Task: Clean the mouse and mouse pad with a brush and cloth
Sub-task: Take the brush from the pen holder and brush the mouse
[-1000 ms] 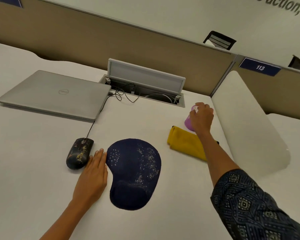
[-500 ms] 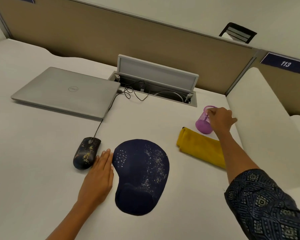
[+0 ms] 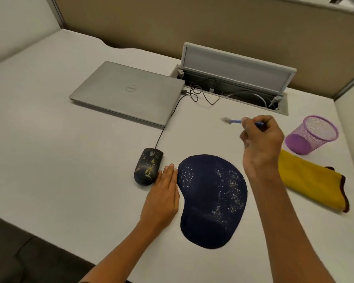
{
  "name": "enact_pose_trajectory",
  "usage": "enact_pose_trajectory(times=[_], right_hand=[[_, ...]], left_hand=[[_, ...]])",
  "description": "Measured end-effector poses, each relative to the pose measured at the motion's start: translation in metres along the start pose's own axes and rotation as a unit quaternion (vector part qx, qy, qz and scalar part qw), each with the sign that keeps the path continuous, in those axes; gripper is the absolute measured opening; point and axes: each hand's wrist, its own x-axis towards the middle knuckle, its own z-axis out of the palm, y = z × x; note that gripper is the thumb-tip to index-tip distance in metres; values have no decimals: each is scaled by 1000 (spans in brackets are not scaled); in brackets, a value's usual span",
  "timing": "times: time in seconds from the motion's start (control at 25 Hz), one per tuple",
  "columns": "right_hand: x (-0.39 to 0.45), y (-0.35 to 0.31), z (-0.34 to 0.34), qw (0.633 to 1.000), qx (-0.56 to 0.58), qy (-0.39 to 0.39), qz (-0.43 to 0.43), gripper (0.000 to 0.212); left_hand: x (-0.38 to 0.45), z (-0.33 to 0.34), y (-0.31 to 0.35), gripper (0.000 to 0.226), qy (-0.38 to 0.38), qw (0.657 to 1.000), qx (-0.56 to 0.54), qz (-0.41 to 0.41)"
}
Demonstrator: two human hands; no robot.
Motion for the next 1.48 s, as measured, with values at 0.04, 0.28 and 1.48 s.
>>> enact_pose_trajectory(times=[0.04, 0.28, 1.48], right_hand=[[-10, 11, 12, 999, -11, -39, 26, 21], [-33, 47, 51, 988, -29, -113, 106, 21], [-48, 91, 86, 947, -225, -113, 201, 20]], left_hand=[[0, -2, 1, 52, 4, 1000, -3, 0], [-12, -19, 3, 37, 69, 986, -64, 140], [61, -84, -134, 123, -197, 976, -85, 38]])
